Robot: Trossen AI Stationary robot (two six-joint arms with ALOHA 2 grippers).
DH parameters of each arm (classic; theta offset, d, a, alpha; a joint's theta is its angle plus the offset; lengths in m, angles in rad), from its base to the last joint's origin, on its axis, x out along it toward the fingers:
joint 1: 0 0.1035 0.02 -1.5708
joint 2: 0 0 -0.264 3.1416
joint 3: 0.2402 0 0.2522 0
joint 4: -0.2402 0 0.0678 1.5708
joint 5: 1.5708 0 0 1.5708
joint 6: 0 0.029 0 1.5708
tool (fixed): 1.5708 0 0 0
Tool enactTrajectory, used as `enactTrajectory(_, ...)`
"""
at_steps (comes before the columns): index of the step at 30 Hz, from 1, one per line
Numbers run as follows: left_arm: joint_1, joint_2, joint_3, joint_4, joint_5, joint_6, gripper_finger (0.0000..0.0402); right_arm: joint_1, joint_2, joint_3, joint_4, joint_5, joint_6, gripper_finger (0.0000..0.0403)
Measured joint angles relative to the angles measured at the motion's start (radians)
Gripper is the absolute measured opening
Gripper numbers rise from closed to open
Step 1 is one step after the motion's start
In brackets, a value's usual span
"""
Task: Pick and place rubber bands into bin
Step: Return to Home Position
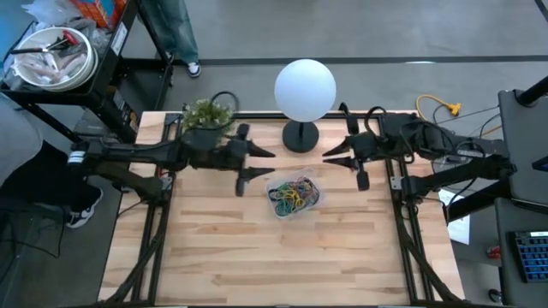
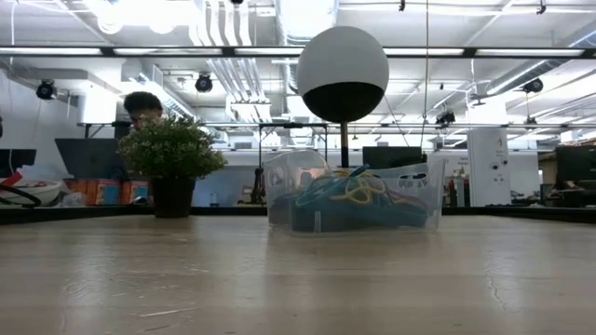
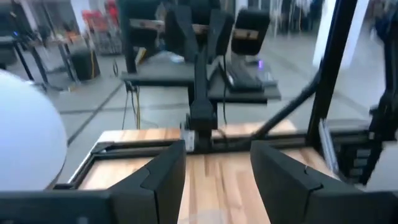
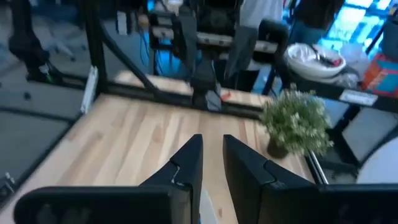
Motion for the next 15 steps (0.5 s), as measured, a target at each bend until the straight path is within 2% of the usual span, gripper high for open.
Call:
enactTrajectory(2,0.004,-0.061,-0.111,0.121,0.000,-0.028,0.0167,-0.025,-0.028,-0.059,0.072,-0.032,0.011,0.0057)
enactTrajectory(6,0.004,-0.170,-0.281,0.227,-0.002,-0.075,0.0167,-0.061,-0.083,-0.206,0.235,-0.077,0.054,0.0057)
enactTrajectory(11,0.004,-0.279,-0.412,0.253,-0.027,-0.127,0.0167,-0.093,-0.171,-0.386,0.401,-0.091,0.140,0.0057)
enactTrajectory(15,0.004,-0.332,-0.481,0.316,-0.033,-0.149,0.0167,-0.089,-0.258,-0.535,0.623,-0.087,0.206,0.0057)
